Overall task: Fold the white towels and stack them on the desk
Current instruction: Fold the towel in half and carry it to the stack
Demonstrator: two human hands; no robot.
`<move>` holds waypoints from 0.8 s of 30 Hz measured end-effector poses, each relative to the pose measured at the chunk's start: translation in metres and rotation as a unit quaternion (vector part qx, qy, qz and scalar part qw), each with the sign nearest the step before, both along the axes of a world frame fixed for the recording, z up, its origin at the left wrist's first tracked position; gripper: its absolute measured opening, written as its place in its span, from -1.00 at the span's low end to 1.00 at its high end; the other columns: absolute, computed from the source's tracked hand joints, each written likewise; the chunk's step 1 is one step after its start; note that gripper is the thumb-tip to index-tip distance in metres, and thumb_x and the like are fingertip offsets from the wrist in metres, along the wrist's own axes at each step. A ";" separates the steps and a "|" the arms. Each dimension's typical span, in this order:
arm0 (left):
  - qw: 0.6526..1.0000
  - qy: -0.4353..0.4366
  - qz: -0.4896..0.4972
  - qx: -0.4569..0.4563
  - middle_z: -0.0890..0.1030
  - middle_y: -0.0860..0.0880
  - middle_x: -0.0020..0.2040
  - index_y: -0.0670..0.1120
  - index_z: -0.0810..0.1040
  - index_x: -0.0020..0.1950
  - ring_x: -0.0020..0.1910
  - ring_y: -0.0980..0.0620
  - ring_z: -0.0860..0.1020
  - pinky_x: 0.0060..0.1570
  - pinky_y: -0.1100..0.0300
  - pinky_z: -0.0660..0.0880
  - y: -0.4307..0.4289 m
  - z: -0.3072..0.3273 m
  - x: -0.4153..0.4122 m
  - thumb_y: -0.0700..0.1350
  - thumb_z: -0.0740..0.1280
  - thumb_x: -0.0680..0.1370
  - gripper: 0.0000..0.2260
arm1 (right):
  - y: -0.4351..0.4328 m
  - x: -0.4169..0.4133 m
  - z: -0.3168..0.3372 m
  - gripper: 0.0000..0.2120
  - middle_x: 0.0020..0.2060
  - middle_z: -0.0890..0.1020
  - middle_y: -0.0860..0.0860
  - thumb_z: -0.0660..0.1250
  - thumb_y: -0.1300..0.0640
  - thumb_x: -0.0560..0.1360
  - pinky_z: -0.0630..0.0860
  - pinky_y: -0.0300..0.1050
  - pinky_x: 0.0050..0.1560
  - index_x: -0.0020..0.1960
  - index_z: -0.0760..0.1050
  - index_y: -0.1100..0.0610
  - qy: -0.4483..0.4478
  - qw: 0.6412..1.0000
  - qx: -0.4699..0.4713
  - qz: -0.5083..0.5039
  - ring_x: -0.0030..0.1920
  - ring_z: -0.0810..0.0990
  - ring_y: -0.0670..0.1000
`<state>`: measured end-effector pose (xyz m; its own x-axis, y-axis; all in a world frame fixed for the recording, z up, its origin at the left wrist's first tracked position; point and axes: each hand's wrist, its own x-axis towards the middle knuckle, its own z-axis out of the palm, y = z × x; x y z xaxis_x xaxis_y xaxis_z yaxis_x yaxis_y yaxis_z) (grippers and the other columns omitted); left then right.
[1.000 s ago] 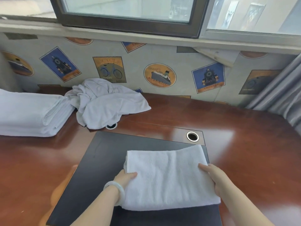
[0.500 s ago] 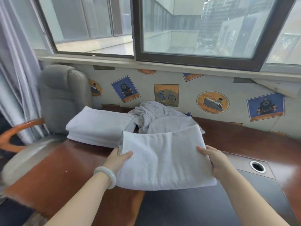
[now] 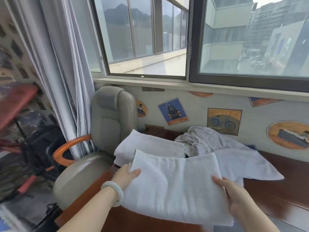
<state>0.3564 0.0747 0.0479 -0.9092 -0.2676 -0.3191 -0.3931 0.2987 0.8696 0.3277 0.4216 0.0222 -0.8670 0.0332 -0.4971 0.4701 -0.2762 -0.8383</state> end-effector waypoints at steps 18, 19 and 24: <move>0.993 0.013 -0.115 -0.020 0.64 -0.01 0.06 0.02 0.51 0.15 0.00 -0.04 0.63 -0.10 0.08 0.53 -0.162 0.046 -0.241 0.16 0.32 0.57 -0.73 | -0.155 -0.147 0.047 -0.83 -0.08 0.66 0.18 0.42 0.16 0.50 0.57 0.08 -0.10 0.03 0.54 0.20 0.046 0.993 -0.008 -0.109 -0.07 0.64 0.21; 0.993 0.014 -0.119 -0.004 0.64 -0.01 0.06 0.03 0.51 0.16 0.00 -0.04 0.63 -0.11 0.08 0.53 -0.166 0.045 -0.254 0.17 0.32 0.57 -0.72 | -0.159 -0.155 0.046 -0.85 -0.09 0.66 0.17 0.42 0.15 0.50 0.57 0.09 -0.09 0.01 0.54 0.19 0.047 0.992 -0.003 -0.120 -0.07 0.64 0.21; 0.986 -0.078 -0.141 -0.050 0.60 -0.12 0.15 -0.11 0.50 0.22 0.01 -0.06 0.58 0.08 0.04 0.49 -0.177 -0.013 -0.290 0.19 0.24 0.59 -0.60 | -0.177 -0.177 -0.008 -0.72 -0.08 0.64 0.22 0.38 0.14 0.55 0.56 0.15 0.01 0.18 0.54 0.29 -0.035 0.987 0.027 -0.153 -0.08 0.61 0.20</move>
<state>0.0662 -0.1019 0.0351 -0.8937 -0.0489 -0.4459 -0.4091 0.4966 0.7655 0.1506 0.2444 0.0143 -0.7760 0.3164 -0.5456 0.4288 -0.3697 -0.8243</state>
